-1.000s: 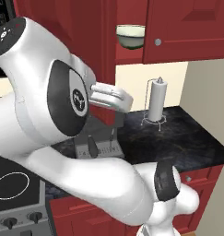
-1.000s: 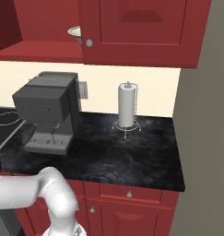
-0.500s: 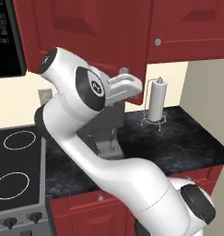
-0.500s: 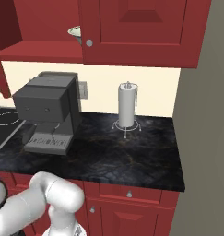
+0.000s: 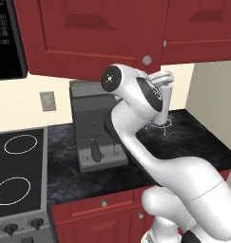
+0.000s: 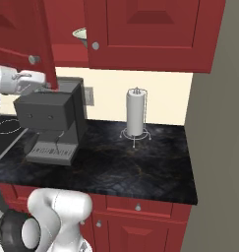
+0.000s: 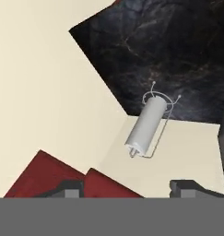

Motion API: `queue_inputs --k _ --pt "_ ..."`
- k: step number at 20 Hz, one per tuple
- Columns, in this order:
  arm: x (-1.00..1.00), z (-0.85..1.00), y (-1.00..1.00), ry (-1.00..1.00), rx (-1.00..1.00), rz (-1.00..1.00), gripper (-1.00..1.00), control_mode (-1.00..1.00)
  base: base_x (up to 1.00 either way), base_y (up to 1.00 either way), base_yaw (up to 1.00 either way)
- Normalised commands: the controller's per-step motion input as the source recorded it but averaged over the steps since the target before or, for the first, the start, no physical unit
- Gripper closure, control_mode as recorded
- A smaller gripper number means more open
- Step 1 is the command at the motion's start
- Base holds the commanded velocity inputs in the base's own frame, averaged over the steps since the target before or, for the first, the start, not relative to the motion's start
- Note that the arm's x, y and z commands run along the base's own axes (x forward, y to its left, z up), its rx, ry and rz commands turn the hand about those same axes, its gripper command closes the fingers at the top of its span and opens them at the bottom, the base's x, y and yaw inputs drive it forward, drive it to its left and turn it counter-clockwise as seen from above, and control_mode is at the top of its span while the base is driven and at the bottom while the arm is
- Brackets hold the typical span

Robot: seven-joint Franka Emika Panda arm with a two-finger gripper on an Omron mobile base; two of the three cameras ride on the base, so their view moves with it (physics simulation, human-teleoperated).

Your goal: Pick the mug and place it in the sink. Pick the bowl and place it in the open cabinet and then close the cabinet.

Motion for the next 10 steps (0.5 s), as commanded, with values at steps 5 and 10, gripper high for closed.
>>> queue_inputs --k 5,10 --pt "1.00 0.74 -0.53 0.01 0.19 0.12 -1.00 -1.00 0.00 0.00 0.00" --pt "1.00 0.21 -0.54 -0.03 0.27 0.19 -1.00 -1.00 0.00 0.00 0.00"
